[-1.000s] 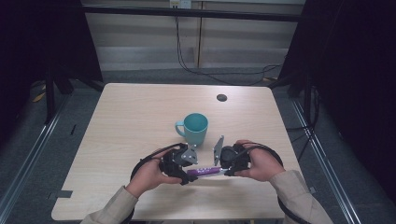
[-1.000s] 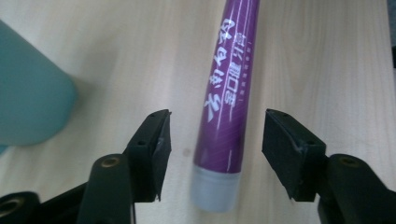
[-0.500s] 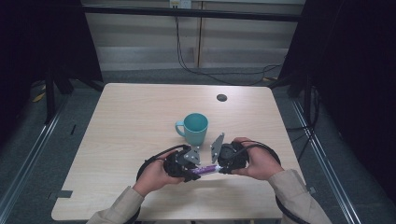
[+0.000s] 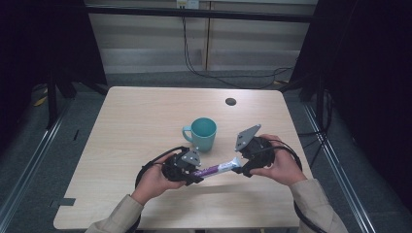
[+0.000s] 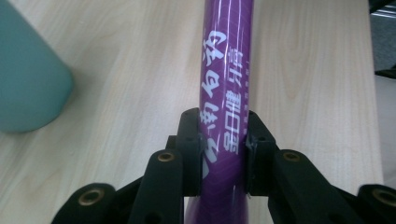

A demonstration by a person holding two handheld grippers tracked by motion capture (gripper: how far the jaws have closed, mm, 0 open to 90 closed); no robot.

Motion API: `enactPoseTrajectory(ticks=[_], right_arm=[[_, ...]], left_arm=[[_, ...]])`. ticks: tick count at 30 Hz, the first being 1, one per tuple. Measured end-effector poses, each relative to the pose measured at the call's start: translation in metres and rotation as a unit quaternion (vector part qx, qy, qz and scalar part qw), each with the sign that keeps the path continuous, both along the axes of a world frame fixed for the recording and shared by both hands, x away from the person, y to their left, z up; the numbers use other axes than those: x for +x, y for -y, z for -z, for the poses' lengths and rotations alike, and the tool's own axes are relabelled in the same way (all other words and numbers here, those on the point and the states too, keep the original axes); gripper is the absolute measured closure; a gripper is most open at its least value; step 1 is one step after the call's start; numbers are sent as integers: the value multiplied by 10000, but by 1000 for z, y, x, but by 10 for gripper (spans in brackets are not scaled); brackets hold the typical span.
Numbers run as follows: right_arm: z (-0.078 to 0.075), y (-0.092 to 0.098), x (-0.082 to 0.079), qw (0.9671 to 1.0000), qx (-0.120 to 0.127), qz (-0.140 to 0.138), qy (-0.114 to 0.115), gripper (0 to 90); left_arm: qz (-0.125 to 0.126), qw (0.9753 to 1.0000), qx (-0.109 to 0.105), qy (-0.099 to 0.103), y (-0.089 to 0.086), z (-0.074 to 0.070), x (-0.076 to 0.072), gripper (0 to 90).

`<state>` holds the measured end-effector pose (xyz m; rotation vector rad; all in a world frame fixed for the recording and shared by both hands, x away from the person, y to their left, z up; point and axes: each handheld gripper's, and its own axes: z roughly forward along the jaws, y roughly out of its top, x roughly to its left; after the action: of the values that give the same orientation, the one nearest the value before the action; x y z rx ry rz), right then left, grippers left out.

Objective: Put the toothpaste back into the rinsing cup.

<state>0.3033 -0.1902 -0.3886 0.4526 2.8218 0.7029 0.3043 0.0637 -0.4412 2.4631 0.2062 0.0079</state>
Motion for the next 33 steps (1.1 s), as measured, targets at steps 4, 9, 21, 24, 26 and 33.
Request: enactPoseTrajectory(ticks=[4,9,21,24,26,33], right_arm=[[1,13,3,9992,368,178,-45,261],[13,18,2,9978,548,363,-125,293],[41,15,2,9844,1530,727,-478,347],[46,13,2,9818,1647,739,-587,347],[49,11,2,9799,1745,731,-639,350],[48,5,3,9747,2016,690,-682,371]], left_arm=[[-126,9999,-89,-77,-9,-1,2,728],[-404,9988,-229,-126,-22,-3,9,730],[-731,9950,-649,-188,-29,-7,14,731],[-760,9942,-728,-228,-29,-6,16,731],[-793,9935,-775,-255,-28,-6,17,731],[-830,9922,-864,-350,-24,-7,17,731]])
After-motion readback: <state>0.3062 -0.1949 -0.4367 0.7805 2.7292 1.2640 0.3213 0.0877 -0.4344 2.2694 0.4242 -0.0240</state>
